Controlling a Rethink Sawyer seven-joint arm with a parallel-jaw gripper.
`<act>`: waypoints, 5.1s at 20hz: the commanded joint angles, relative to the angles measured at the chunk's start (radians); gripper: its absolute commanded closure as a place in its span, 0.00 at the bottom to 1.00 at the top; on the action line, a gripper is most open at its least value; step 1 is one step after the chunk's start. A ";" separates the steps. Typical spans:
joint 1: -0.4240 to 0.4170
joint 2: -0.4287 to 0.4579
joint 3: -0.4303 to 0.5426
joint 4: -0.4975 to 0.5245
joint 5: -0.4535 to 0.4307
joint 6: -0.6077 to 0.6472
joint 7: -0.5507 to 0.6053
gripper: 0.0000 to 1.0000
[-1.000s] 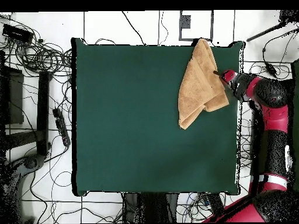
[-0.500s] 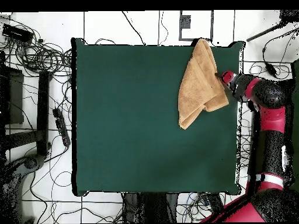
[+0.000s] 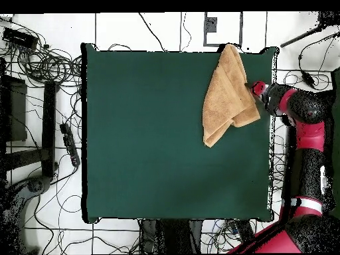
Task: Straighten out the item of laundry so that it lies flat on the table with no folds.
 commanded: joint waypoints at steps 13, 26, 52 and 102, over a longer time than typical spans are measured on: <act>0.127 0.050 -0.028 0.039 0.116 0.163 0.073 1.00; 0.164 0.009 -0.060 0.130 0.138 -0.011 0.190 1.00; 0.086 -0.083 -0.057 0.400 0.295 -0.108 0.255 1.00; 0.263 -0.053 -0.224 -0.059 0.311 0.008 0.070 0.00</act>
